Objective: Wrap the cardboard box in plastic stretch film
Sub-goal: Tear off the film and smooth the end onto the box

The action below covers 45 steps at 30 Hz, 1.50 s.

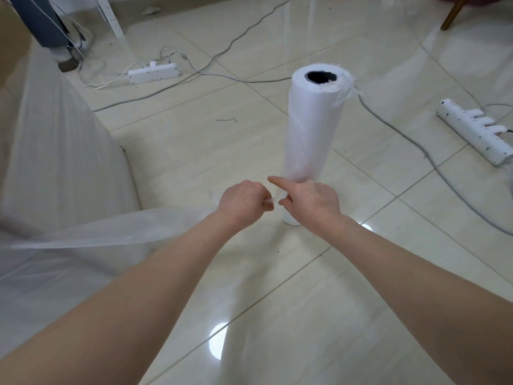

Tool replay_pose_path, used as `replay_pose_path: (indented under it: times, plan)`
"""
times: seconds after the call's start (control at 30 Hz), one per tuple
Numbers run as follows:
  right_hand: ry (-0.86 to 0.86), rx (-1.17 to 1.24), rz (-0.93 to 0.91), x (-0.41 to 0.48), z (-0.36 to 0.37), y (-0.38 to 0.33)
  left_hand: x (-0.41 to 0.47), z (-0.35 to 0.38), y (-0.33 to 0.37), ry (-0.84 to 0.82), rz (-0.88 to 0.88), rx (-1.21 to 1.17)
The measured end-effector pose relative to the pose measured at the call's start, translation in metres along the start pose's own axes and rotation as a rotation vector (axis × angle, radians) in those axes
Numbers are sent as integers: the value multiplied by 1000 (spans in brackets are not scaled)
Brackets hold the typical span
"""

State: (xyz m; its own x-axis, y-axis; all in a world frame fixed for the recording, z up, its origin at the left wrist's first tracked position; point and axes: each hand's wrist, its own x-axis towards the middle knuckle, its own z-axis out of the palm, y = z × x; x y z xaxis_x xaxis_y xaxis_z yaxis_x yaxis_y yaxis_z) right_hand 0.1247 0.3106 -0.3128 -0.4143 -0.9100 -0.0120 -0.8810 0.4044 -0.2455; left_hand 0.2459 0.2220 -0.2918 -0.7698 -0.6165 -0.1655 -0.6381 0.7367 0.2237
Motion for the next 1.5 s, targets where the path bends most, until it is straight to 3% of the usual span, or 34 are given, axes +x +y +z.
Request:
replay_pose_path:
  times: [0.13,0.23,0.33,0.67,0.83,1.07,1.2,1.4,1.5]
  plan:
    - [6,3,30,7,-6,-8,-5,-2,-13,17,-42,-89]
    - [10,-10,20,9,-8,-14,0,0,-13,104,29,222]
    - [-9,-1,35,9,-11,-17,6,3,-1,159,93,278]
    - [-4,56,81,7,-9,-13,8,5,-8,166,-15,26]
    - [-23,74,117,6,-5,-16,2,7,-24,92,-141,-154]
    - [-60,278,202,-5,-2,-21,-2,11,-46,8,-250,-336]
    - [-14,115,104,-10,3,-24,-13,12,-79,-16,-326,-304]
    - [27,58,15,-8,21,-39,-12,9,-56,-96,-168,-359]
    - [-91,22,-12,0,24,-39,-17,11,-62,-111,-139,-389]
